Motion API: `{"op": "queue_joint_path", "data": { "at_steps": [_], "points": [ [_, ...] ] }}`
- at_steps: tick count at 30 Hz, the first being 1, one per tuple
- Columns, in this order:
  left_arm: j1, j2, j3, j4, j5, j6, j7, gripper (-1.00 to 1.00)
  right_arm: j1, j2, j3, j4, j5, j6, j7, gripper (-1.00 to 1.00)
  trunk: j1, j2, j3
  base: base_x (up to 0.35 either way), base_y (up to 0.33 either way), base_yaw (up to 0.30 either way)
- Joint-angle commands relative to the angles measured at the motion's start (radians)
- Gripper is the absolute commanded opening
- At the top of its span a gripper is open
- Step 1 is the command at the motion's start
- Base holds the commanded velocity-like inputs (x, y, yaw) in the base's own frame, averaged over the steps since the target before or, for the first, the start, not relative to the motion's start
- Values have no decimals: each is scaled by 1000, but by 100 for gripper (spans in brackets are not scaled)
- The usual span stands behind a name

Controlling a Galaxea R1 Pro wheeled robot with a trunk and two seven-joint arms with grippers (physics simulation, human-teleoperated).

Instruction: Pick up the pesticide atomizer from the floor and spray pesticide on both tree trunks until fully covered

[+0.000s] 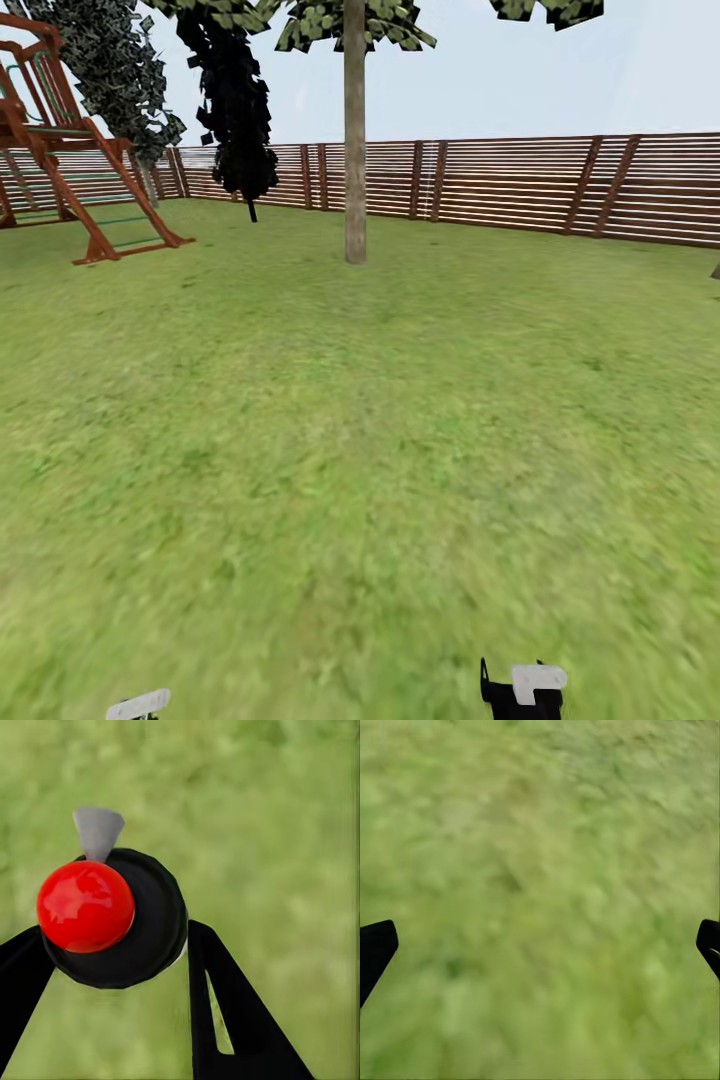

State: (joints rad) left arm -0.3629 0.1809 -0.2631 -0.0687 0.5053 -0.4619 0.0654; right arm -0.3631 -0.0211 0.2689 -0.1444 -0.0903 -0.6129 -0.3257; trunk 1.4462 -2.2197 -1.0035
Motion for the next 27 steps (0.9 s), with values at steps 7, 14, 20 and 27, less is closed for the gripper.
{"op": "queue_joint_path", "data": {
  "at_steps": [7,14,20,27],
  "points": [
    [0,0,-8,0,2,-2,7,-100,0,0,9,0,-9,-2,-2,100,0,0,-1,338,0,0],
    [0,0,-8,-1,2,-3,7,-100,0,0,9,0,-9,-3,-2,100,0,0,-1,338,0,0],
    [0,0,-8,-1,2,-3,7,-100,0,0,9,0,-9,-3,-2,100,0,0,-1,338,0,0],
    [0,0,-8,-1,2,-3,7,-100,0,0,9,0,-9,-3,-1,100,0,0,-1,338,0,0]
  ]
}}
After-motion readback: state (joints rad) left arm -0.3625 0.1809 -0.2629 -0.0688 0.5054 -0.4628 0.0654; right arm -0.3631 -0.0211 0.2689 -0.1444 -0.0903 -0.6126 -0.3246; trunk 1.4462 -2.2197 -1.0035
